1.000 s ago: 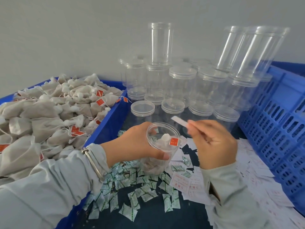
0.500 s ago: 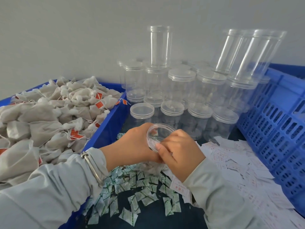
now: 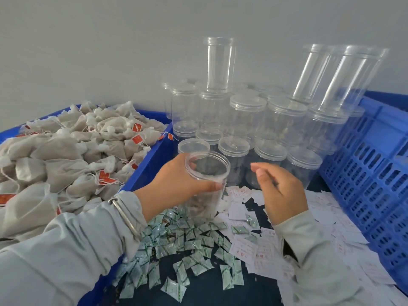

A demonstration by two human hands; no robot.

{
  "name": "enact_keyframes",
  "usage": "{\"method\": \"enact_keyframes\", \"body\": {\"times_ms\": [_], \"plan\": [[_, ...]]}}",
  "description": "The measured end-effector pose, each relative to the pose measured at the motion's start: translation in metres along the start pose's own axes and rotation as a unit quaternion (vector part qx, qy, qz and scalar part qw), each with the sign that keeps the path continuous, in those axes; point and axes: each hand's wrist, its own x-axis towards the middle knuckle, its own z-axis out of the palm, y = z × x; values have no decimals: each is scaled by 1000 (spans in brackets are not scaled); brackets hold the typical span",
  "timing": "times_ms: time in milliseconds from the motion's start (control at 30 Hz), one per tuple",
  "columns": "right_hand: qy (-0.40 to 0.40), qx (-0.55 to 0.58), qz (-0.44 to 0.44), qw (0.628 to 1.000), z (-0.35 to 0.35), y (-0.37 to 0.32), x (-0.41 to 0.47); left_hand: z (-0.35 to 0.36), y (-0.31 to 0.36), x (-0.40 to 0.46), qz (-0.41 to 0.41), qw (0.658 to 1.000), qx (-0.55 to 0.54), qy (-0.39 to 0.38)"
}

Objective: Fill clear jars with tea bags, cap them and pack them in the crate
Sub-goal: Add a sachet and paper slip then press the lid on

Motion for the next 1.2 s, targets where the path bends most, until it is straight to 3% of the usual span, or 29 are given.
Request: {"method": "enact_keyframes", "body": {"times_ms": [67, 167, 300, 433, 533, 700, 800, 867, 900, 967, 1000, 1033, 1100, 1200], "plan": [[-53, -53, 56, 996, 6, 15, 2, -3, 1, 3, 4, 999, -33, 22], [-198, -149, 96, 964, 28, 31, -2, -6, 0, 7, -4, 996, -78, 32], [-310, -228, 30, 922, 70, 38, -11, -6, -3, 9, 4, 993, -105, 57], [-337, -299, 9, 892, 95, 42, -14, -5, -3, 9, 2, 993, -104, 57], [-297, -278, 41, 913, 96, 43, -12, -5, -4, 9, 3, 991, -112, 74], [-108, -95, 146, 979, 68, 34, -2, -7, -11, 13, -22, 988, -113, 99], [42, 68, 154, 985, 40, 23, 11, -6, -11, 12, -42, 991, -83, 94], [101, 258, 182, 944, 24, 13, 23, -4, -8, 10, -35, 995, -65, 66], [105, 368, 205, 901, 19, 6, 30, -3, -6, 8, -28, 997, -52, 51], [72, 522, 234, 817, 14, -5, 39, -1, 0, 3, -11, 999, -29, 20], [42, 542, 244, 803, 15, -11, 42, 1, 1, 1, -1, 1000, -23, 5], [9, 522, 250, 816, 16, -17, 43, 2, 1, 0, 10, 1000, -22, -10], [-46, 394, 233, 888, 21, -27, 42, 5, 1, -2, 29, 998, -35, -32], [-59, 193, 140, 969, 28, -34, 36, 6, 0, -3, 43, 997, -51, -38]]}}
